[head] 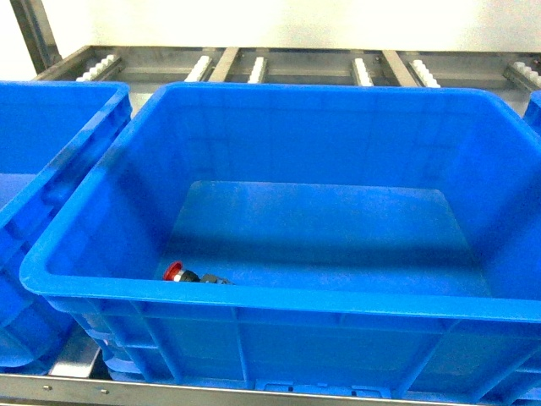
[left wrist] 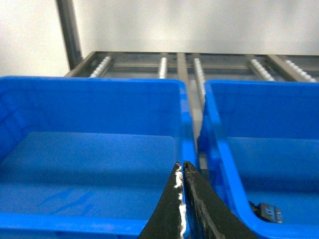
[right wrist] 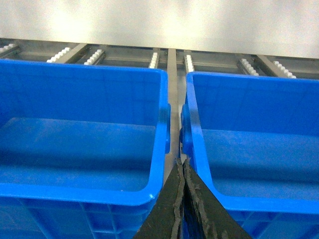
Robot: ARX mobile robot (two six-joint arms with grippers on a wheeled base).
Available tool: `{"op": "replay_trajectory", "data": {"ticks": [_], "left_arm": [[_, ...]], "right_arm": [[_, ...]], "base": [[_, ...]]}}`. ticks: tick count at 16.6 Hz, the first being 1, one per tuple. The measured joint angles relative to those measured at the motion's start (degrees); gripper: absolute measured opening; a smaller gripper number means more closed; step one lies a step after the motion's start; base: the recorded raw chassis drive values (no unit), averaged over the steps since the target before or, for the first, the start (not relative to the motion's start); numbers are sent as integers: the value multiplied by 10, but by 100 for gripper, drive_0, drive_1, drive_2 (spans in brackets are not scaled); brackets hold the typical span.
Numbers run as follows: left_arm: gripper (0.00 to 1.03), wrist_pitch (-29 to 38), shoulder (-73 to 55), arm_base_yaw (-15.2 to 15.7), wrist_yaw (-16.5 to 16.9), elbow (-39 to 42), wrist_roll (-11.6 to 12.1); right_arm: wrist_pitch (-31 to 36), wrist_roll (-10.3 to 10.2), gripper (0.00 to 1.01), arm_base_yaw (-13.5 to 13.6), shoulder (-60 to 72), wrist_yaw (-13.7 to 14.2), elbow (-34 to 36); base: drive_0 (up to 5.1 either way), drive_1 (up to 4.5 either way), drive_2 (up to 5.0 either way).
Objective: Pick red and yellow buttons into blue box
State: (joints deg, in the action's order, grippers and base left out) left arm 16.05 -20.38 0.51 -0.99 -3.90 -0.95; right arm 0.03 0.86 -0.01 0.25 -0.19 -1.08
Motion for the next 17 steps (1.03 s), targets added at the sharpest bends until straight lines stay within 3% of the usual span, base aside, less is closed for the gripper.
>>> {"op": "replay_trajectory", "data": {"ticks": [7, 12, 13, 17], "left_arm": [[2, -18, 63, -6, 10, 28, 1], [2, -73, 113, -6, 10, 31, 1], [2, -165, 174, -6, 10, 31, 1], [2, -160, 198, -6, 10, 31, 1]], "right_arm": [[-3, 0, 2, 0, 0, 0, 3], [-3, 0, 2, 0, 0, 0, 3], [-3, 0, 2, 0, 0, 0, 3], [-3, 0, 2, 0, 0, 0, 3]], "base": [[0, 0, 0], [0, 0, 0], [0, 0, 0], [0, 0, 0]]}}
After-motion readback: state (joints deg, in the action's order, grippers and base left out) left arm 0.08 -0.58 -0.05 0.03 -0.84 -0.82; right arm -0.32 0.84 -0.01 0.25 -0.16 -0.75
